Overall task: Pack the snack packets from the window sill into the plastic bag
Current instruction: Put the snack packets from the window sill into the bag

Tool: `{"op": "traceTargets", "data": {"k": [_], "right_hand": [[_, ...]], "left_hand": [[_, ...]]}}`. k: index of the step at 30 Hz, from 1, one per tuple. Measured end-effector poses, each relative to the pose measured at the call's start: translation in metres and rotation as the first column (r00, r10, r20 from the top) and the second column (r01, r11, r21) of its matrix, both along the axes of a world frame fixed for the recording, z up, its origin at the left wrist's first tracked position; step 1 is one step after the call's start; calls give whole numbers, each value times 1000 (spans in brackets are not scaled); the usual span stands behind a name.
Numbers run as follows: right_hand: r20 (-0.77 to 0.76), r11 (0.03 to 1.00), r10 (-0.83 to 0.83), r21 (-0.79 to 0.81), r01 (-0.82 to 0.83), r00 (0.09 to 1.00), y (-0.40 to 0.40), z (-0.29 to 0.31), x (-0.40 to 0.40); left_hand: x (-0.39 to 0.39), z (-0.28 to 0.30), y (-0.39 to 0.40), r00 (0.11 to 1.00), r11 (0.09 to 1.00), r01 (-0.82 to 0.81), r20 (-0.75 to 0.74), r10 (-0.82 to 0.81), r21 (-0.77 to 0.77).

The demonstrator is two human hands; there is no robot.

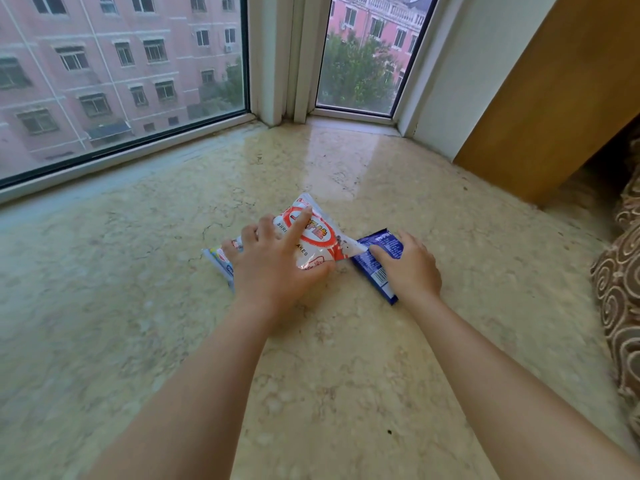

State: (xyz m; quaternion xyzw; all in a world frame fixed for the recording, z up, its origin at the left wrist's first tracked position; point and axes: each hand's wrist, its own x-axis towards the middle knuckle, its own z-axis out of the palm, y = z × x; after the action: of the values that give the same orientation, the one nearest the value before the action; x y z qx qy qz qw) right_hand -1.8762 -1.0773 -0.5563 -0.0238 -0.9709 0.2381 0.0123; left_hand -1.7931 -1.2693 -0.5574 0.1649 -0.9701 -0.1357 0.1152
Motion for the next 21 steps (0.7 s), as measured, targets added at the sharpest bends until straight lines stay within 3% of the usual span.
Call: {"op": "traceTargets", "data": {"k": [7, 9, 10, 11, 14, 17, 21], "right_hand": [[151, 889, -62, -440, 123, 987, 8, 17, 39], [239, 856, -39, -493, 155, 970, 3, 26, 52], [273, 848, -25, -503, 165, 962, 1, 30, 60], [303, 841, -16, -511, 177, 953, 0, 33, 67], [394, 807, 44, -555, 199, 918, 1, 39, 93], [431, 805, 155, -576, 139, 889, 3, 41, 120], [401, 767, 232, -635, 87, 886, 8, 49, 154]], "left_hand": [[35, 30, 8, 987, 987, 3, 159, -29, 161], [52, 35, 6, 964, 947, -42, 263, -46, 319], [62, 39, 3, 953, 863, -111, 300, -49, 493], [73, 43, -2, 946, 721, -194, 321, -42, 665], [111, 51, -12, 912, 376, -326, 394, -118, 867], [146, 50, -12, 911, 274, -305, 363, -194, 912], [183, 52, -10, 948, 191, -244, 275, -162, 951]]}}
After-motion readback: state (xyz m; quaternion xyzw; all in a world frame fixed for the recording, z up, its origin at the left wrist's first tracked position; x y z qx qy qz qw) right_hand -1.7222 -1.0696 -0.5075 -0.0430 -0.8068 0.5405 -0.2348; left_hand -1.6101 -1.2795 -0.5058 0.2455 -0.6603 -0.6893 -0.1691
